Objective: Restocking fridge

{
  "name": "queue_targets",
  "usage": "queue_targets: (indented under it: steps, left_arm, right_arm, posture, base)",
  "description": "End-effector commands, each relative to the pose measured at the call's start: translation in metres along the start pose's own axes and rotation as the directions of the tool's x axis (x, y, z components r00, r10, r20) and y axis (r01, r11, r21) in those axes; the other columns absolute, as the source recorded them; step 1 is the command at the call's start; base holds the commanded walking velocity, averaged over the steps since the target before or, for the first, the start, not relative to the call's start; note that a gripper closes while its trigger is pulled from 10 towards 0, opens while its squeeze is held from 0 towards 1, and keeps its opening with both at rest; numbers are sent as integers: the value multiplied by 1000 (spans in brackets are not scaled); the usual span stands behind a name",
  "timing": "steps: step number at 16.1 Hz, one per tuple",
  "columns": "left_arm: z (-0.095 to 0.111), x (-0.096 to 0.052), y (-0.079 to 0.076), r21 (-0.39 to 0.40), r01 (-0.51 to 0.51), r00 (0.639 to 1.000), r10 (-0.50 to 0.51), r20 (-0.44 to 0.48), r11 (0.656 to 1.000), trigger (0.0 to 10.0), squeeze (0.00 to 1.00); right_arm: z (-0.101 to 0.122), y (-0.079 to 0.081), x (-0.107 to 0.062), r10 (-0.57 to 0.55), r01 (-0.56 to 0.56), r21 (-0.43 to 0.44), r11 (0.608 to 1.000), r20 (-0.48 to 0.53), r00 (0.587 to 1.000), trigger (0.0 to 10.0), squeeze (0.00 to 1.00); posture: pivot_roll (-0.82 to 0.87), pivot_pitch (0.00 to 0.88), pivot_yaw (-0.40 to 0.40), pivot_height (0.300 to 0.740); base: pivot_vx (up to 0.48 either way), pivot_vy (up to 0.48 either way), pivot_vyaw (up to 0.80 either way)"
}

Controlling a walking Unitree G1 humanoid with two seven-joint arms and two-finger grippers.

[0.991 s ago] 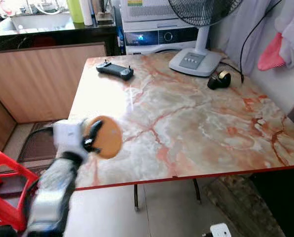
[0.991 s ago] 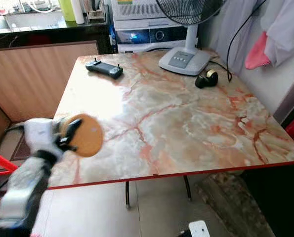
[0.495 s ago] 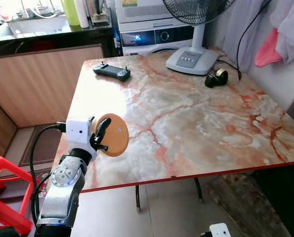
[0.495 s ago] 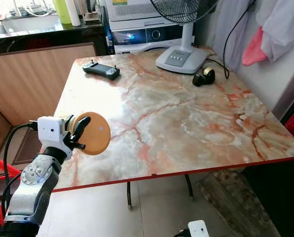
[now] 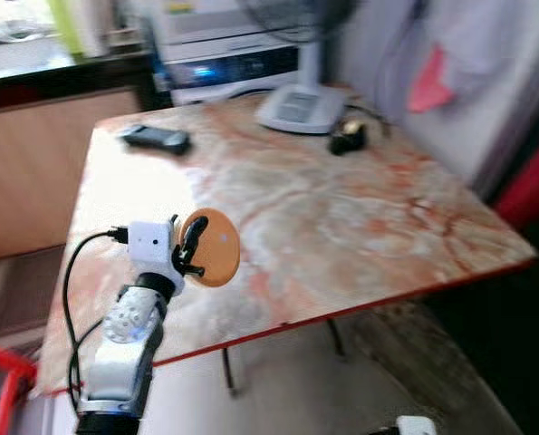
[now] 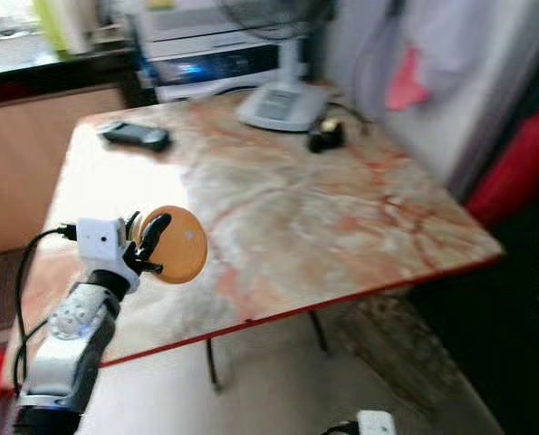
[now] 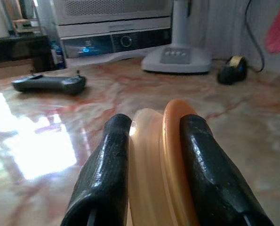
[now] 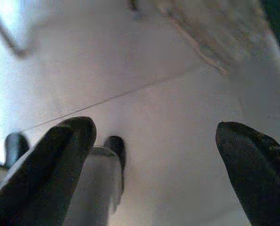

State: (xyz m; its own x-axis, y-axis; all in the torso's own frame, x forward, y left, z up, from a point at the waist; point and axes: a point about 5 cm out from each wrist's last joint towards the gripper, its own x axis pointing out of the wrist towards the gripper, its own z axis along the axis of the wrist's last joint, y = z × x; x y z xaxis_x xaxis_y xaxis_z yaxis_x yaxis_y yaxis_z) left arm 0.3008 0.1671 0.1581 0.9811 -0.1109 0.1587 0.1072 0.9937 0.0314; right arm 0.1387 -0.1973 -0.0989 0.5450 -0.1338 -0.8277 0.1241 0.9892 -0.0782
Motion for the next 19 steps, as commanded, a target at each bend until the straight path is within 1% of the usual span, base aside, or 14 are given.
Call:
queue_targets:
  steps: [1,2,3,4,5,17,18,19]
  left_arm:
    - [8,0,5,0,-33,999,33,32,999,10000,0]
    - [9,-1,4,2,-27,999,27,34,1000,10000,0]
    - [9,-1,5,22,-24,999,23,33,999,10000,0]
    - [7,0,7,37,-34,999,33,31,999,10000,0]
    - [7,3,7,45,-52,998,50,38,998,10000,0]
    - [8,3,6,52,-60,997,57,47,997,10000,0]
    - [9,4,6,55,-60,997,57,51,997,10000,0]
    - [9,3,6,77,-77,996,74,53,994,10000,0]
  right_arm:
    - [-3,1,-1,4,-4,15,1000,-17,1000,10000,0]
    - [-3,0,-1,14,-14,11,1000,-21,1000,10000,0]
    - [-4,-1,0,24,-24,11,1000,-31,999,10000,0]
    - [-4,-1,0,42,-43,-14,999,-40,998,10000,0]
    - [-3,-2,0,62,-66,-62,996,-52,997,10000,0]
    - [-3,-3,0,65,-68,-63,996,-55,996,10000,0]
    - [-3,-3,0,62,-65,-58,996,-58,996,10000,0]
    - [-6,-4,0,56,-61,-60,996,-73,996,10000,0]
  posture:
    - [45,0,50,740]
    - [46,0,45,740]
    - [44,0,37,740]
    - [42,0,37,740]
    - [37,0,32,740]
    - [37,0,32,740]
    - [38,0,30,740]
    - [31,0,34,740]
  base:
    - [0,0,-800]
    - [0,0,-800]
    - [0,0,-800]
    - [0,0,-800]
    - [0,0,-800]
    - [0,0,-800]
    - [0,0,-800]
    - [0,-480,-800]
